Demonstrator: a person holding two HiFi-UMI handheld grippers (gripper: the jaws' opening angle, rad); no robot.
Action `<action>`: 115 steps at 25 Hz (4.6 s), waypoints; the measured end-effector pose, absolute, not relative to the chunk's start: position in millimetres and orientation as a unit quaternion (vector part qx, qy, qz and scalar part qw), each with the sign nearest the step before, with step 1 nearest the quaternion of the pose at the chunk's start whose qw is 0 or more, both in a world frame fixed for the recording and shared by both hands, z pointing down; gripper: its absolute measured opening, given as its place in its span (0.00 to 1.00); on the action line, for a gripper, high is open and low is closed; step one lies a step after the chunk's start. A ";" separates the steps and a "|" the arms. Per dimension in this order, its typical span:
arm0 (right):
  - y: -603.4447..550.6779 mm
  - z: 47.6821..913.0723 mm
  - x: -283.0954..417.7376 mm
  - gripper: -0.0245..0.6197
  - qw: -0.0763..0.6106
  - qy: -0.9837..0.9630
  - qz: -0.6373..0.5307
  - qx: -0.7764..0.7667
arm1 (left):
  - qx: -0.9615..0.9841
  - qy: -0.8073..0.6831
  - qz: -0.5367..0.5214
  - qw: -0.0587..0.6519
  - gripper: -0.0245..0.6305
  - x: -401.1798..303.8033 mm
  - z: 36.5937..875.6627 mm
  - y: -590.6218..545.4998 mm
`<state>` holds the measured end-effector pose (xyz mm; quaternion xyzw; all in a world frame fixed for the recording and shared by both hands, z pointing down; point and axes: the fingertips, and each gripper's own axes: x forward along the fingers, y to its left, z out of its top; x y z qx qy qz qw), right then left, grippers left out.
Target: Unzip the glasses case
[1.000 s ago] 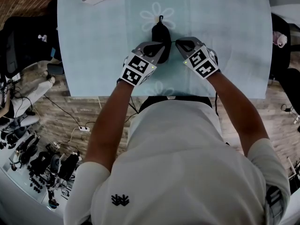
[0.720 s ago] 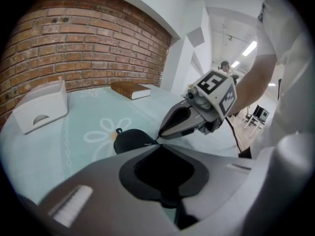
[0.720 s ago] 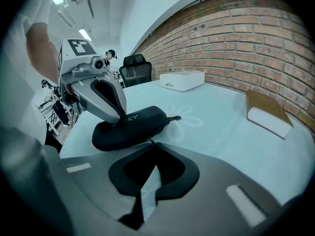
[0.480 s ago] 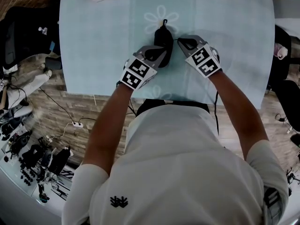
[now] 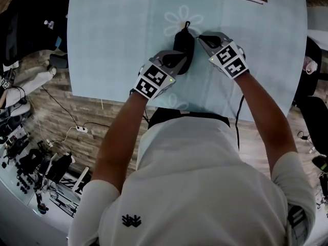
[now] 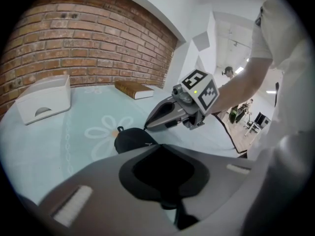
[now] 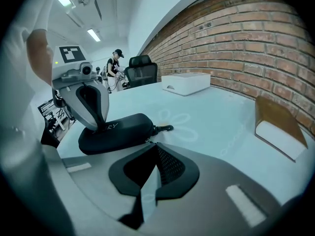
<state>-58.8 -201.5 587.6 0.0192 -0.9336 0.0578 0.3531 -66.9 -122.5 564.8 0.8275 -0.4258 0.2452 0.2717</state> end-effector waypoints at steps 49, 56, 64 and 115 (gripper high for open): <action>-117.2 534.6 -13.5 0.04 0.347 -0.926 0.093 0.118 | 0.851 -0.437 0.170 0.236 0.12 -88.5 500.0 -74.6; -55.4 490.9 -2.4 0.04 0.308 -0.929 0.095 0.182 | 0.858 -0.439 0.137 0.227 0.12 -123.1 459.1 -22.9; 12.8 463.6 10.5 0.04 0.278 -0.923 0.110 0.243 | 0.871 -0.414 0.123 0.234 0.12 -140.5 436.0 40.9; 93.0 432.5 -1.4 0.04 0.273 -0.923 0.093 0.254 | 0.877 -0.394 0.138 0.239 0.12 -159.2 443.2 120.9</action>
